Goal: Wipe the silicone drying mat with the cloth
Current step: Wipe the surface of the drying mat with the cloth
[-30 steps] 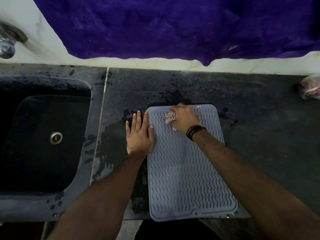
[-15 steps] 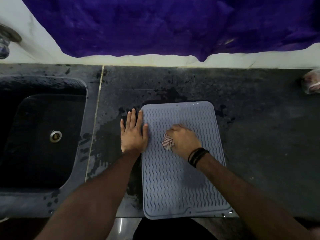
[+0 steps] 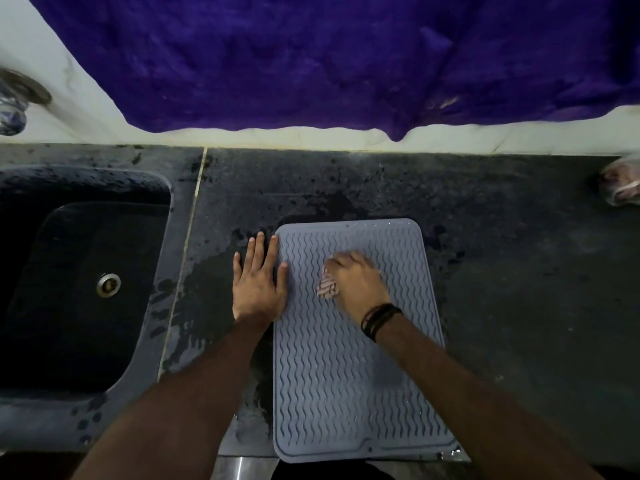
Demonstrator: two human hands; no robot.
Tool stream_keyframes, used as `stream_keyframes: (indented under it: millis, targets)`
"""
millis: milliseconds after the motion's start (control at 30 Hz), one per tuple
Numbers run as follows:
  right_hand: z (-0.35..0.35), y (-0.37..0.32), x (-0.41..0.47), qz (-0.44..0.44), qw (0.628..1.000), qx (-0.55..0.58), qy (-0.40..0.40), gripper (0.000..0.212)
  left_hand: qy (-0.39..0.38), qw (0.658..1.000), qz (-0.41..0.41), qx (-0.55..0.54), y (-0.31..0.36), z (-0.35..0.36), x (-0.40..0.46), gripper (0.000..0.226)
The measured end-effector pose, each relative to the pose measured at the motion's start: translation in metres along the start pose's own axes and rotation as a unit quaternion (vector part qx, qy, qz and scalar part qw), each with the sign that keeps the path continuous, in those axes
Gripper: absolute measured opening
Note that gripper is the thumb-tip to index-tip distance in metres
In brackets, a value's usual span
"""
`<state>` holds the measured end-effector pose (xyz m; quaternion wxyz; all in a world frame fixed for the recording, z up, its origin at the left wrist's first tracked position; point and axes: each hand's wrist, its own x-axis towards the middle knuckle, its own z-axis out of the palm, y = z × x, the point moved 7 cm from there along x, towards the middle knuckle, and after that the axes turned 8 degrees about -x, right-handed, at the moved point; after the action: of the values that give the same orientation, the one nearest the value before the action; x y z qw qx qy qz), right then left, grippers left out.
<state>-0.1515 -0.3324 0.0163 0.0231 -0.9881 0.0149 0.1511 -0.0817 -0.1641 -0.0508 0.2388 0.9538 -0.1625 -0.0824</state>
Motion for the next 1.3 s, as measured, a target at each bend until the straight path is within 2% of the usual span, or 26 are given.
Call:
stream_keyframes:
  millis: [133,267,367,500,633,767,1067,1133,1300]
  targets:
    - [0.012,-0.007,-0.031,-0.030,0.999,0.008,-0.020,0.062,-0.001,1.000,0.000,0.001,0.000,-0.001,-0.001,0.062]
    - [0.018,-0.009,-0.046,-0.040,0.999,0.025,-0.021,0.059,-0.007,1.000,-0.005,0.013,-0.001,0.001,0.000,0.063]
    - [0.008,-0.003,-0.035,-0.035,0.998,0.059,-0.001,0.051,-0.007,1.000,-0.008,0.020,-0.003,0.001,0.001,0.063]
    - [-0.013,0.007,-0.001,0.006,0.998,0.058,0.039,0.053,-0.010,1.000,-0.007,0.021,-0.001,0.001,0.001,0.064]
    - [-0.011,-0.003,0.017,0.008,1.000,0.006,0.019,0.055,-0.005,1.000,-0.006,0.023,0.000,0.000,0.001,0.064]
    - [0.004,-0.011,-0.006,-0.013,1.000,-0.014,0.021,0.056,-0.001,1.000,-0.002,0.016,0.000,0.000,0.001,0.064]
    - [0.027,-0.024,-0.060,-0.035,0.999,0.035,0.015,0.050,-0.004,1.000,-0.007,0.018,0.000,0.001,0.000,0.065]
    - [0.019,-0.018,-0.051,-0.024,0.998,0.051,0.021,0.047,-0.001,1.000,-0.006,0.011,0.000,0.000,0.002,0.065]
    - [0.003,-0.009,-0.018,0.013,0.999,0.029,0.037,0.055,0.005,1.000,0.003,0.006,0.000,0.000,0.001,0.065]
